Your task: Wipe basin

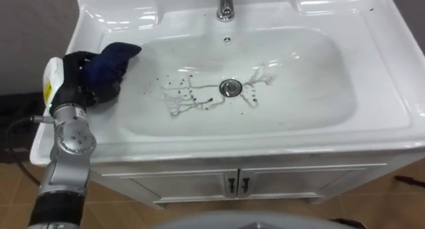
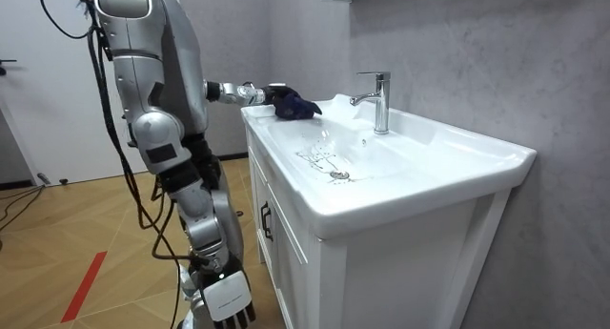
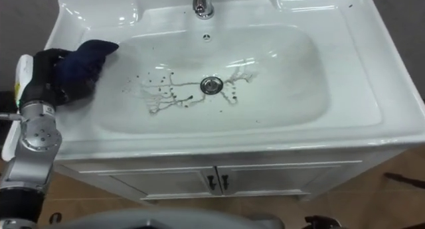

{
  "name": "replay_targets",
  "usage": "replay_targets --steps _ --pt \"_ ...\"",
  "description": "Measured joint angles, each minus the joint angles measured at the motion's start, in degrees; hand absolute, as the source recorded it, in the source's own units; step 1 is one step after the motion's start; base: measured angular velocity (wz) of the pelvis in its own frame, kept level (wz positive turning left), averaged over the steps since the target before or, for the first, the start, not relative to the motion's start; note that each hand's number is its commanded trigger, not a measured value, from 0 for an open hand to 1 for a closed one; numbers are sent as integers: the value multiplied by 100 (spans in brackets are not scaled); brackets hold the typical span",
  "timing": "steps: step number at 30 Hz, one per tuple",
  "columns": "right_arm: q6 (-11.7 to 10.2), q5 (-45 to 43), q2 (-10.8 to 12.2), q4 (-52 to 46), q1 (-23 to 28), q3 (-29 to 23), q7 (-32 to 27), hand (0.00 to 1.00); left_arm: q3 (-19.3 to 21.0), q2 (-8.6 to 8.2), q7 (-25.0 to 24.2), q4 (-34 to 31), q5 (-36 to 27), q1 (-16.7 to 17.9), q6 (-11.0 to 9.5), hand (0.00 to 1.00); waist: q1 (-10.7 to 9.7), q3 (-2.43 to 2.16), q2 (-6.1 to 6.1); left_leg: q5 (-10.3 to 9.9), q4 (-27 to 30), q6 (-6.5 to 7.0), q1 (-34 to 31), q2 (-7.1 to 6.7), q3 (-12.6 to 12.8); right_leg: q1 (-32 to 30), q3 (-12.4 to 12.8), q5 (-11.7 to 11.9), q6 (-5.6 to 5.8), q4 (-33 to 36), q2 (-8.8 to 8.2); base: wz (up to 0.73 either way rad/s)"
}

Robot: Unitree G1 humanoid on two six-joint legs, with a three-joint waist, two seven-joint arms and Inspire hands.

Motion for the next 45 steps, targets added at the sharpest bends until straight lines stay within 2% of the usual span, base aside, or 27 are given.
replay_targets --steps 5,10,14,16,18,23,27,35,37,40,45 --pt "-104 80 0 11 29 4 -9 0 -49 1 1 -391 74 99 34 100 0 -13 22 1 18 -2 -77 -2 -15 -36 -11 3 -3 3 13 1" --pt "-383 218 0 242 1 3 0 0 -106 2 41 -984 356 99 19 100 -43 -11 -12 2 76 -2 -98 -11 -100 -29 -43 5 -4 -1 2 6" --pt "-493 217 1 452 -102 -10 8 0 -167 3 79 -1273 863 101 -25 100 -123 -5 -18 2 70 -2 -99 -6 -100 8 -64 6 -6 -41 -5 1" --pt "-521 219 3 463 -109 -13 0 0 -215 4 145 -1402 990 101 -189 100 -143 2 -26 2 63 -3 -103 -4 -100 22 -79 15 -16 -97 -7 0" --pt "-567 218 3 479 -104 -13 -7 0 -215 4 178 -1423 1031 101 -264 100 -154 7 -34 2 59 -3 -101 2 -99 43 -80 16 -18 -98 -11 0" --pt "-568 220 4 479 -101 -11 -5 0 -306 4 186 -1423 1077 103 -312 100 -171 12 -45 2 59 -4 -88 2 -96 56 -80 17 -19 -96 -10 0" --pt "-565 220 16 483 -111 -8 23 0 -541 7 186 -1422 1086 114 -312 100 -189 20 -85 2 64 -4 -108 -2 -77 44 -80 22 -15 -91 -8 0" --pt "-552 235 27 474 -107 9 68 0 -819 40 164 -1354 1215 139 -302 100 -243 6 -89 2 83 -4 -129 8 -40 2 -10 49 -17 -72 17 -4" --pt "-494 298 22 475 -120 119 36 0 -938 57 133 -1068 1436 136 -294 100 -258 -14 -73 2 94 -4 -129 9 1 -14 24 49 -16 -45 26 -6" --pt "-459 295 26 483 -124 128 26 0 -1143 57 -107 -635 1798 136 -140 100 -302 -19 -82 2 112 -3 -150 8 -6 -41 30 49 -16 -20 26 -1" --pt "-412 295 27 501 -73 145 7 0 -1352 53 -364 -347 2069 137 13 100 -321 -17 -95 2 203 -3 -230 9 7 -137 32 49 -17 32 17 -1"
